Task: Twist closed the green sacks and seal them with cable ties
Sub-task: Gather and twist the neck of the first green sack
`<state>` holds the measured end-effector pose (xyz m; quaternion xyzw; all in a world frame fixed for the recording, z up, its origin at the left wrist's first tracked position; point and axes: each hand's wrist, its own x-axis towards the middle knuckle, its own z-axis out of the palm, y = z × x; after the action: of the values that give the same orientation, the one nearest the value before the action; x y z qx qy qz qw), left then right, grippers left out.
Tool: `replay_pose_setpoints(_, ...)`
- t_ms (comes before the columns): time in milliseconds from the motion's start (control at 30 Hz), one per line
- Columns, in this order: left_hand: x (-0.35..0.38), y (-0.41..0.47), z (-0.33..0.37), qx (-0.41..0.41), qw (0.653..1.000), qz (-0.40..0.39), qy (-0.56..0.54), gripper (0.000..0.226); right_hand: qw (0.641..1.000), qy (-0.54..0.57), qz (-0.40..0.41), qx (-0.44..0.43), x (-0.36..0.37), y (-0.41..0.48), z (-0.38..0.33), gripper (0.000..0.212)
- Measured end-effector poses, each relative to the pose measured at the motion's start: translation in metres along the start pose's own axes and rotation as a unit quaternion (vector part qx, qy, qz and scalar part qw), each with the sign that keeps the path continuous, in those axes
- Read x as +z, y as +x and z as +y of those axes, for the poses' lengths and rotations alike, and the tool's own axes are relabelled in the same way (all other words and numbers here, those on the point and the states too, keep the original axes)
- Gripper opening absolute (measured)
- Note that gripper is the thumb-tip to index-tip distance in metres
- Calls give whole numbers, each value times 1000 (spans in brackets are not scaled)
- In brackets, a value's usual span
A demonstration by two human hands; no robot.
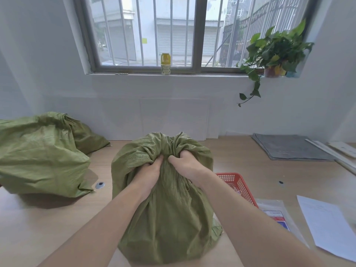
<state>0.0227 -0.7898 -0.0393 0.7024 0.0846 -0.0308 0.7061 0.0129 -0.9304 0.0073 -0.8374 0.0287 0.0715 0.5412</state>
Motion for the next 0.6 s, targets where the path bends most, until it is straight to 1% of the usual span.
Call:
replay_pose_setpoints(133,6,3,6,-17,1000,4,-7,48,1000,-9,-9,1,1,0,-3,22)
replay_pose_setpoints(233,13,2,12,-10,999,-24,-48,32,1000,-23,-11,3,4,-1,-4,31)
replay_pose_setpoints(300,17,0,16,-7,996,-41,-83,33,999,-39,-12,-7,7,-1,-3,40)
replay_pose_setpoints(333,19,-1,19,-3,994,-51,-94,34,999,-45,-12,-18,7,-3,-3,41)
replay_pose_setpoints(433,24,-4,24,11,989,-97,-112,41,998,-57,-19,-18,7,-5,-4,40)
replay_pose_setpoints(500,24,-5,26,10,984,-129,-120,48,999,-39,-28,-7,5,-5,-4,42)
replay_pose_setpoints(600,21,-4,28,-8,975,-170,-141,57,998,-13,-58,8,7,-3,-1,34)
